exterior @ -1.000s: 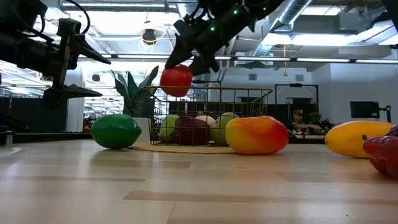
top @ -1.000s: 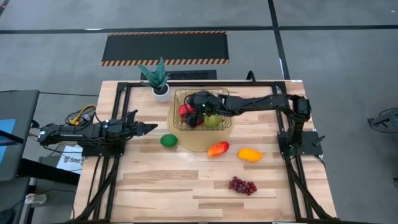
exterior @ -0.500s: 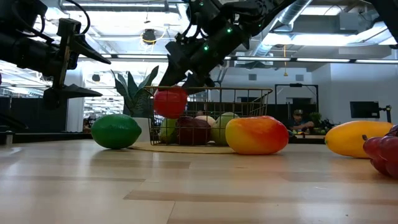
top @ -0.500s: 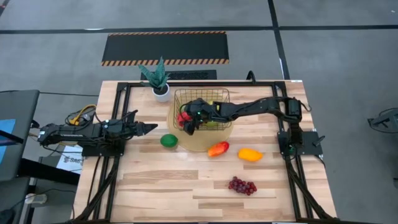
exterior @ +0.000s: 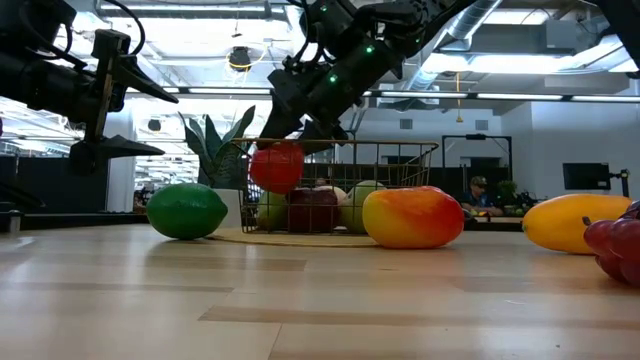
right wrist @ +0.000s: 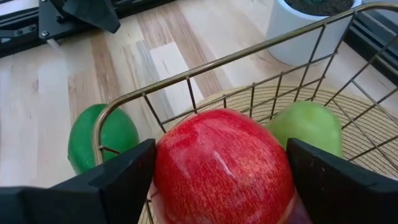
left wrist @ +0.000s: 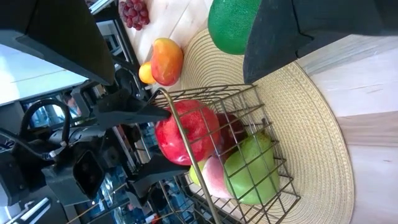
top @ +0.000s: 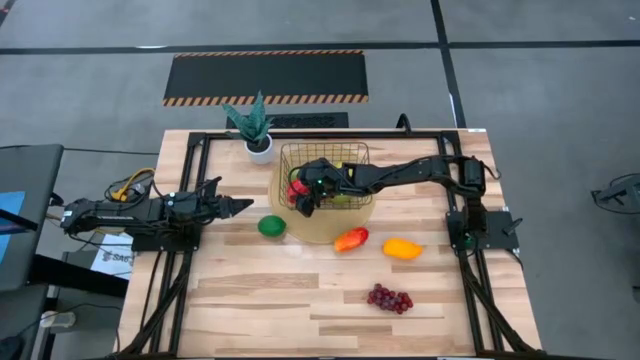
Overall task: Build produce basket
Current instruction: Put the red apple into the wire basket, then put the green lime into the wire basket
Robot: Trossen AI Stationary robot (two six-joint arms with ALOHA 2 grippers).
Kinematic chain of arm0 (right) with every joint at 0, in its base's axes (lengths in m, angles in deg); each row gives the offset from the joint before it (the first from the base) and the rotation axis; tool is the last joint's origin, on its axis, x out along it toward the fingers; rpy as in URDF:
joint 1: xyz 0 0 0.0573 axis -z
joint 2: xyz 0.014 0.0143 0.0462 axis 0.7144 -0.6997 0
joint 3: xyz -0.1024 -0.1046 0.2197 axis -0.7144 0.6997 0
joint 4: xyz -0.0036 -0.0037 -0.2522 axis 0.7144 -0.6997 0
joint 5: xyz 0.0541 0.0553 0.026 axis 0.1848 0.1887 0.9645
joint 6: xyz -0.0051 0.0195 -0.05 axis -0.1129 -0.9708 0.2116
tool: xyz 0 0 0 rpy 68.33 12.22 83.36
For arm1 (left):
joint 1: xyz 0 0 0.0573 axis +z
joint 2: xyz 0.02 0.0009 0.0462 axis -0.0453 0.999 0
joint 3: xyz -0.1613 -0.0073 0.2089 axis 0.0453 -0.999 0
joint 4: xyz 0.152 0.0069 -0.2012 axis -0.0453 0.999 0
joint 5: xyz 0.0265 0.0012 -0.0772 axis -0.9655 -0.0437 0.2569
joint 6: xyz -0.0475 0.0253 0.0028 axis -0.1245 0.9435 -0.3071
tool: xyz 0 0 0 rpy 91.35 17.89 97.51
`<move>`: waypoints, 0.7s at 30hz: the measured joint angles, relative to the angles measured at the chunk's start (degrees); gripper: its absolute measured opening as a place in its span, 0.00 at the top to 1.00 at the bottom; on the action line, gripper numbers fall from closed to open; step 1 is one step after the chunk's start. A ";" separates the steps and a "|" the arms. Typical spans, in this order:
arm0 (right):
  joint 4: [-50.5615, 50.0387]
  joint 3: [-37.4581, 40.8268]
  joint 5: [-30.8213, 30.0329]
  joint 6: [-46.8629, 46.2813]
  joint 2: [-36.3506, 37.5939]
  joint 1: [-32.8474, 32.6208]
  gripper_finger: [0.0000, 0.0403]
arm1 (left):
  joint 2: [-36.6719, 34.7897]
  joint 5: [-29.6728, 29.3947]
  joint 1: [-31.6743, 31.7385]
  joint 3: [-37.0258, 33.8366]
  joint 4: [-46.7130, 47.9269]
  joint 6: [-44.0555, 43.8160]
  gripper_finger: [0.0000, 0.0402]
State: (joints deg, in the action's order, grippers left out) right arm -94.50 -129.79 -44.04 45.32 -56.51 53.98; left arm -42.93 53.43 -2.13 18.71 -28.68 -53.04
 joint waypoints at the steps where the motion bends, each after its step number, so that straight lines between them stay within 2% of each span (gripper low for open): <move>1: 0.00 0.00 -0.02 -0.02 0.00 0.00 0.08 | 0.01 0.00 0.00 0.00 0.00 0.00 0.15; 11: -0.67 0.00 -0.01 0.01 0.00 0.00 0.01 | 0.00 0.04 0.01 0.00 0.01 0.00 0.15; 21: -1.44 -0.04 -0.01 0.09 0.62 0.01 0.01 | 0.00 0.06 0.01 0.00 0.01 0.63 0.15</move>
State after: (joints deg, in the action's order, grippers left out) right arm -95.94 -129.83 -44.05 45.41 -55.89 53.99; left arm -42.93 53.49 -2.13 18.71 -28.67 -52.41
